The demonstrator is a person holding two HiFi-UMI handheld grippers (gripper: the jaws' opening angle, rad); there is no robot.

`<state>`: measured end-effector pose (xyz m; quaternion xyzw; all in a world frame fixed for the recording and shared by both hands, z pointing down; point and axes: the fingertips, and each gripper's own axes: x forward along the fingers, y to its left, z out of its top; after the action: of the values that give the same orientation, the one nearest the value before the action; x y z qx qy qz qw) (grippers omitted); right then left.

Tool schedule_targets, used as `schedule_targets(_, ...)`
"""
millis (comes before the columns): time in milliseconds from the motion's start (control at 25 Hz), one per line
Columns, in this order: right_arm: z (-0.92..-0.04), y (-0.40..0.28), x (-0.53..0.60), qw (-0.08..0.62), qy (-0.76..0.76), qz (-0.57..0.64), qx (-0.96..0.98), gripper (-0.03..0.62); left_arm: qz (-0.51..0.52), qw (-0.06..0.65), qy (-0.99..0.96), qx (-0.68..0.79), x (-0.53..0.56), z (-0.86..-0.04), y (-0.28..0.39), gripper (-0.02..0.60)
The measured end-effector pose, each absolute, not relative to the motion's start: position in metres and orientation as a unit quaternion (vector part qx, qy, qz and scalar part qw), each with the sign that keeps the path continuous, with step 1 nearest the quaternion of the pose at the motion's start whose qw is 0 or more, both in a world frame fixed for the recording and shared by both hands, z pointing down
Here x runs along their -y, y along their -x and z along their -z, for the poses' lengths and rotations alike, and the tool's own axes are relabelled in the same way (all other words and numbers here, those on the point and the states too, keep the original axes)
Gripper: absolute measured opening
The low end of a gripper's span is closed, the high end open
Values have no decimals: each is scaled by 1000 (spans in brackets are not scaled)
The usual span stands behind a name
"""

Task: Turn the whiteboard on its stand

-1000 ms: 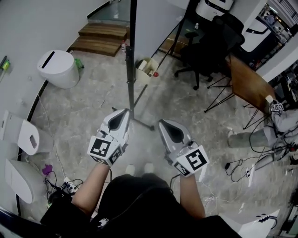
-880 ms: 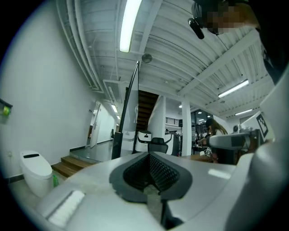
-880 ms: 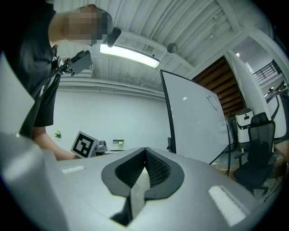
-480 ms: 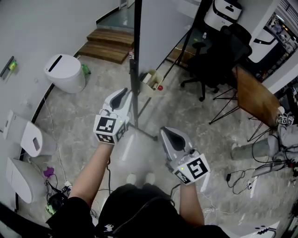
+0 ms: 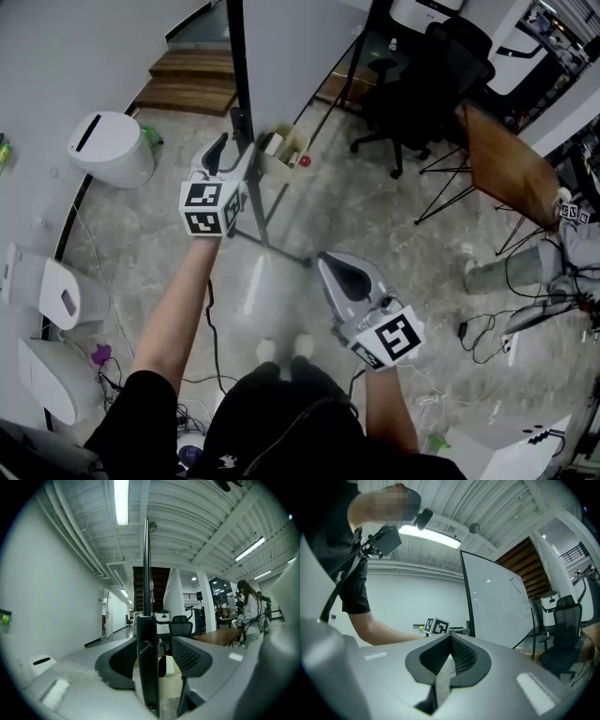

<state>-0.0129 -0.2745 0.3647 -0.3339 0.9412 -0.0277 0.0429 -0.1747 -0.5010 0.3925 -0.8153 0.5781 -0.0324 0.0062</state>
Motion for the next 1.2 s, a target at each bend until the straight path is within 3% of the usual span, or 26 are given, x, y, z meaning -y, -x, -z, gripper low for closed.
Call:
schedule_targets(560, -388, -6, 279, 26, 360, 50, -931, 5, 45, -24, 811, -583, 553, -425, 174, 264)
schedule_targets(760, -397, -19, 276, 20, 375, 56, -925, 5, 45, -29, 810, -584, 555, -429, 173, 208)
schedule_targets(1200, -394, -36, 262, 26, 386, 55, -921, 6, 47, -48, 800, -596, 553, -429, 168, 202)
